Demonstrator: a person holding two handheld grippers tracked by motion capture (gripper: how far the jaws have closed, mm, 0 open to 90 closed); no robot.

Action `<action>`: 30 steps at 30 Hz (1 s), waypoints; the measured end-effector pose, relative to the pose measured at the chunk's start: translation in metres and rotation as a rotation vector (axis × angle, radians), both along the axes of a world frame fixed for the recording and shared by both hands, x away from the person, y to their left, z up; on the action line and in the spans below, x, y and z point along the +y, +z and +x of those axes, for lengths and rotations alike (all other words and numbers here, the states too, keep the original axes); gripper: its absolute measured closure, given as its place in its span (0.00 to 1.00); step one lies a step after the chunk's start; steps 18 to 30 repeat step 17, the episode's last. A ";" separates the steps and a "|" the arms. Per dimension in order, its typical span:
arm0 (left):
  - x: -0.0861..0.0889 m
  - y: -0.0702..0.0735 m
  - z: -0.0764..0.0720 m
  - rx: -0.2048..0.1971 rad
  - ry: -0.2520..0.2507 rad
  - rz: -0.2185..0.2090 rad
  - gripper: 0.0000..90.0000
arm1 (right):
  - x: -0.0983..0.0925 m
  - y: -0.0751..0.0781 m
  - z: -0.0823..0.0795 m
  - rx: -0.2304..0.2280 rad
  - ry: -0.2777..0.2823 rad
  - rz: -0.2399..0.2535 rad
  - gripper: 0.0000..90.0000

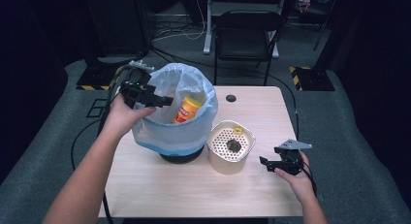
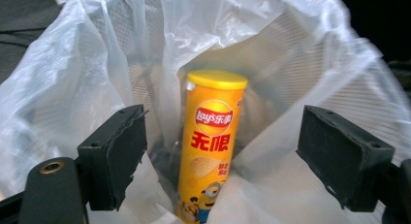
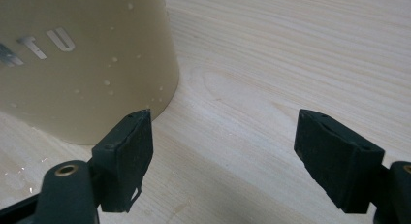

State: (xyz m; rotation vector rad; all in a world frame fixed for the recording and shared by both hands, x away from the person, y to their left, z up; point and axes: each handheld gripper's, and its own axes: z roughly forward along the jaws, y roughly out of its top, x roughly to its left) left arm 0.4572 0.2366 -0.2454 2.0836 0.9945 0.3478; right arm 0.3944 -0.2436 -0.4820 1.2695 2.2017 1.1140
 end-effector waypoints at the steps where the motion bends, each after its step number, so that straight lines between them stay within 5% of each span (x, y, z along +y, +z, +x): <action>1: 0.005 0.002 -0.003 -0.005 0.002 -0.014 0.20 | 0.000 0.000 0.000 0.000 -0.006 0.005 0.24; 3: 0.017 0.006 -0.012 -0.031 0.011 -0.052 0.21 | 0.000 0.000 -0.001 0.003 -0.002 0.001 0.24; 10: 0.053 0.017 -0.039 -0.059 0.016 -0.088 0.22 | 0.002 -0.001 -0.001 0.009 0.002 0.000 0.24; 17: 0.095 0.002 -0.071 -0.088 0.033 -0.110 0.23 | 0.001 -0.002 -0.001 -0.001 0.004 -0.016 0.24; 30: 0.095 0.002 -0.071 -0.088 0.033 -0.110 0.23 | 0.001 -0.002 -0.001 -0.001 0.004 -0.016 0.24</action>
